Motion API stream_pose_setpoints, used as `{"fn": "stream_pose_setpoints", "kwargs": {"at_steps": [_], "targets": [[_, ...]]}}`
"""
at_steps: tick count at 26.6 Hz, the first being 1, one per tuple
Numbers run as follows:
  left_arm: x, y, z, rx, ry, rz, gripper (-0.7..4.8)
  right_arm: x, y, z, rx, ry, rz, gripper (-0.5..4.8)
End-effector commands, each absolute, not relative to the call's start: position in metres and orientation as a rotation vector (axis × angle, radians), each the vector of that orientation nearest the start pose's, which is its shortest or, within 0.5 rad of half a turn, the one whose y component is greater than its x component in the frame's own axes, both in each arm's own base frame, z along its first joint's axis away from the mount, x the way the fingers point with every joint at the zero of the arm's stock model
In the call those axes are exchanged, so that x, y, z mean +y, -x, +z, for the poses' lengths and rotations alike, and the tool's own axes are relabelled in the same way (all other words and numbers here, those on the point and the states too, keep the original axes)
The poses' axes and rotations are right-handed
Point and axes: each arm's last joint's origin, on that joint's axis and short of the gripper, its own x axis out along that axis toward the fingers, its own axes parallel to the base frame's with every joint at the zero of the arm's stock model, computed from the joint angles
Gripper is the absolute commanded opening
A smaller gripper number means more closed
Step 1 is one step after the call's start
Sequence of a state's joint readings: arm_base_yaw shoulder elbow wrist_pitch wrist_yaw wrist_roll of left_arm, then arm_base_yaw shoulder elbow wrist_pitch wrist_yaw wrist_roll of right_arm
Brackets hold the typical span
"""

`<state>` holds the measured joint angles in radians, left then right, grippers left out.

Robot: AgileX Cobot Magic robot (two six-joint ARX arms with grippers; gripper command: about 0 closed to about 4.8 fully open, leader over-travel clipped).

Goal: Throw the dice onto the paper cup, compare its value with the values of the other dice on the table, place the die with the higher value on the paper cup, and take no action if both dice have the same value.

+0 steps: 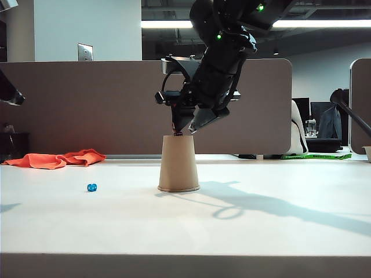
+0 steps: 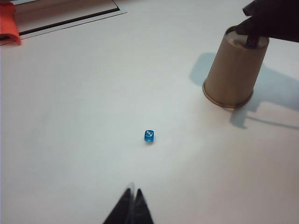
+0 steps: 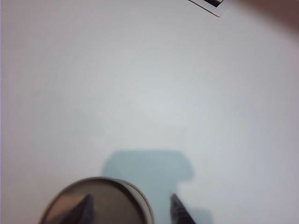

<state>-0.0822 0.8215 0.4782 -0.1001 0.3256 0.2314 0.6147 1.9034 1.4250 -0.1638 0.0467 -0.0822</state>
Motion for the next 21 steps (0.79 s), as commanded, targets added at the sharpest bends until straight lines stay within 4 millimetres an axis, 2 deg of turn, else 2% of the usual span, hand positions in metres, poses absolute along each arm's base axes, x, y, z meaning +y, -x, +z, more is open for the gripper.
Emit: {"fn": "stream_pose_setpoints", "kwargs": {"at_steps": [1,10,21], "targets": [[-0.0238,-0.1763,0.2326,0.378,-0.168,-0.452,-0.06,0.2473,-0.3511,0.2376,0.581,0.291,0.575,2.3],[-0.0238,-0.1763,0.2326,0.378,-0.168,-0.452,-0.06,0.2482,-0.3523,0.2404,0.554,0.282,0.576,2.3],[-0.0238,-0.1763,0.2326,0.377,-0.168,-0.452,-0.05,0.2518,-0.3457,0.2357,0.608,0.303,0.592,2.3]]}}
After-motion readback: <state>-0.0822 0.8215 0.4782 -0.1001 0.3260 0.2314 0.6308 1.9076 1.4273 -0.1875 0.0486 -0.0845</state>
